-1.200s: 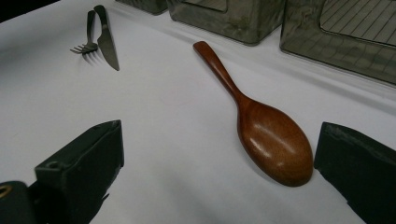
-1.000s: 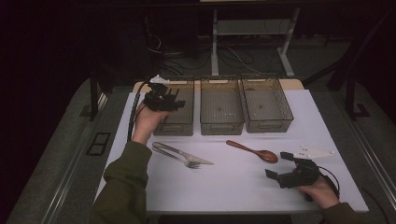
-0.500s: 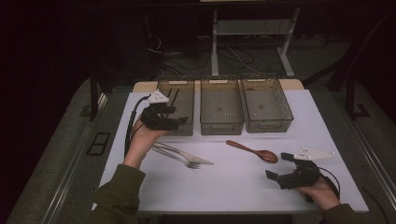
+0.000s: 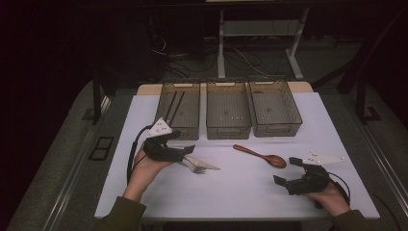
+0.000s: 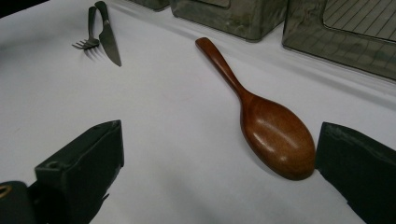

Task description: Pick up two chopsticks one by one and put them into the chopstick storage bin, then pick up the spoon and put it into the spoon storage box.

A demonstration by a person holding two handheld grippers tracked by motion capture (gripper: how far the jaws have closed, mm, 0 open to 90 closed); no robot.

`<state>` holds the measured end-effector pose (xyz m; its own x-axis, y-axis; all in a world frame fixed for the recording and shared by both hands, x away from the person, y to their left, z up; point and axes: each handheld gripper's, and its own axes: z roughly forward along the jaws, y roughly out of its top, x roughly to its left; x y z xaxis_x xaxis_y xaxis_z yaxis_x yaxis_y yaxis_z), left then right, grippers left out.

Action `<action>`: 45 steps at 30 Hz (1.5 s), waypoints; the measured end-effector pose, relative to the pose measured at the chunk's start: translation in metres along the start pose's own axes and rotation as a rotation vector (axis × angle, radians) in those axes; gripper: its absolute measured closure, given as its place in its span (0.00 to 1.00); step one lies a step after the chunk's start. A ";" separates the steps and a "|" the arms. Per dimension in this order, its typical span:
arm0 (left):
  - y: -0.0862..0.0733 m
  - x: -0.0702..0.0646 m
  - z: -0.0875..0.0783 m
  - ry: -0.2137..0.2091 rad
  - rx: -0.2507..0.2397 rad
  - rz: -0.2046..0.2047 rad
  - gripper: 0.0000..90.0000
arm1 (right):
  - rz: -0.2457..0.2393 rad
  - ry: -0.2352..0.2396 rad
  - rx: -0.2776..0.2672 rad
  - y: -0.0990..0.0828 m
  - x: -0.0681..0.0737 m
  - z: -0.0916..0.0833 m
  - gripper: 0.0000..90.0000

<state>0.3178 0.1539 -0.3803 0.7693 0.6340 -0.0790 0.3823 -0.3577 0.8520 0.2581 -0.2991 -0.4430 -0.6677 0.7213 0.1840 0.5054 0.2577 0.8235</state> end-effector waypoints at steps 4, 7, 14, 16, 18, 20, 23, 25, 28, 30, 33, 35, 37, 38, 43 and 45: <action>-0.016 -0.006 0.000 -0.012 0.002 -0.006 0.17 | 0.000 0.000 -0.001 0.000 0.000 0.000 0.01; -0.025 -0.011 0.001 -0.025 0.009 -0.005 0.14 | 0.001 0.000 -0.001 0.000 0.000 0.000 0.01; -0.044 -0.019 0.001 -0.038 0.034 0.003 0.04 | 0.000 0.000 0.004 0.000 0.000 0.000 0.01; -0.049 -0.022 0.000 -0.038 0.032 -0.001 0.02 | 0.001 -0.002 0.004 0.000 0.000 0.000 0.01; -0.053 -0.024 0.000 -0.037 0.034 0.000 0.00 | 0.000 0.005 0.014 0.001 -0.002 0.000 0.01; -0.057 -0.027 -0.001 -0.036 0.043 0.008 0.00 | -0.002 0.007 0.029 0.001 -0.002 -0.001 0.01; -0.061 -0.029 -0.004 -0.032 0.048 0.002 0.00 | -0.011 0.005 0.046 0.002 -0.003 -0.002 0.01; -0.064 -0.031 -0.004 -0.027 0.052 -0.002 0.00 | -0.008 0.010 0.055 0.002 -0.004 -0.005 0.01; -0.065 -0.033 -0.005 -0.023 0.068 0.016 0.00 | -0.010 -0.001 0.069 0.003 -0.006 -0.007 0.01; -0.065 -0.033 -0.004 -0.025 0.073 0.020 0.00 | -0.014 -0.010 0.078 0.004 -0.006 -0.007 0.01; -0.066 -0.033 -0.003 -0.033 0.076 0.018 0.00 | -0.025 -0.013 0.080 0.006 -0.006 -0.008 0.06; -0.066 -0.033 -0.002 -0.037 0.078 0.022 0.00 | -0.030 -0.006 0.090 0.010 -0.006 -0.006 0.09; -0.066 -0.033 -0.001 -0.041 0.074 0.012 0.00 | -0.039 0.006 0.097 0.014 -0.009 -0.004 0.15; -0.066 -0.034 -0.001 -0.042 0.075 0.012 0.00 | -0.043 0.010 0.101 0.016 -0.010 -0.003 0.15; -0.067 -0.033 -0.002 -0.049 0.077 0.012 0.00 | -0.047 0.038 0.140 0.023 -0.014 0.004 0.20; -0.066 -0.034 -0.002 -0.050 0.077 0.012 0.00 | -0.059 0.042 0.150 0.026 -0.015 0.009 0.20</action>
<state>0.2655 0.1578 -0.4332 0.7976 0.5954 -0.0965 0.4100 -0.4179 0.8107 0.2858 -0.2979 -0.4293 -0.7191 0.6757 0.1622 0.5384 0.3941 0.7448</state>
